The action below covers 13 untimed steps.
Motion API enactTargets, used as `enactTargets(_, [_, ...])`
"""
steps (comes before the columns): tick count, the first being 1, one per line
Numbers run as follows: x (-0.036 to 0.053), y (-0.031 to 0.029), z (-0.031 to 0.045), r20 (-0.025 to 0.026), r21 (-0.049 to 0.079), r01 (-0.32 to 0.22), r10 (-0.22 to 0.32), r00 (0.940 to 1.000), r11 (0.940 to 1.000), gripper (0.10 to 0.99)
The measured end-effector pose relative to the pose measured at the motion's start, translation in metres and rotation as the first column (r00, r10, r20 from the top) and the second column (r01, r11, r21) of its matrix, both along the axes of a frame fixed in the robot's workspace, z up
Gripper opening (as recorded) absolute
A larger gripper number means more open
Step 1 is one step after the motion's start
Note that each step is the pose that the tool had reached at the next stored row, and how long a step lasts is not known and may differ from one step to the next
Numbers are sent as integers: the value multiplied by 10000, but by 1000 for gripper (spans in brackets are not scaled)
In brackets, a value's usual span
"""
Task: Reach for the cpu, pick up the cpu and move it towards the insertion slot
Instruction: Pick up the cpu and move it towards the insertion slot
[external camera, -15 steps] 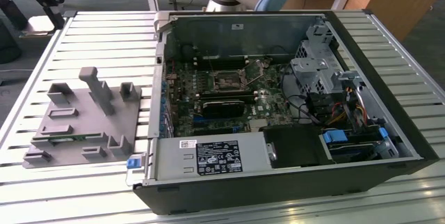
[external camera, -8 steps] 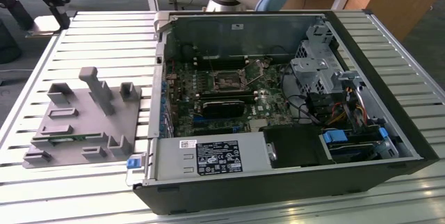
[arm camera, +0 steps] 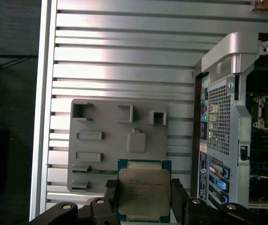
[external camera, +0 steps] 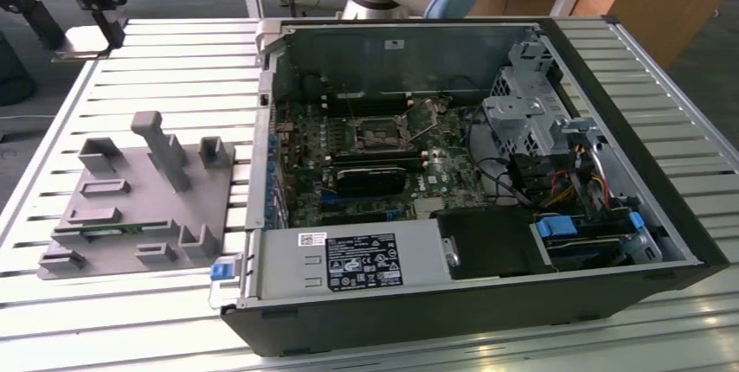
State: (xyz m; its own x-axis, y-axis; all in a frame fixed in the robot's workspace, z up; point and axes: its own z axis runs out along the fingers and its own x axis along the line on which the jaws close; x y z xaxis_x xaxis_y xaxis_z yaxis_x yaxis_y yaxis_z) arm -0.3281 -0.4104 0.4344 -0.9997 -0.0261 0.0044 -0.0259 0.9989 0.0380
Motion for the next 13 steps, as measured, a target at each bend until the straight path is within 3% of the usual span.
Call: enactTargets(13, [115,0,0,0,0,0,0,10000,10000,541])
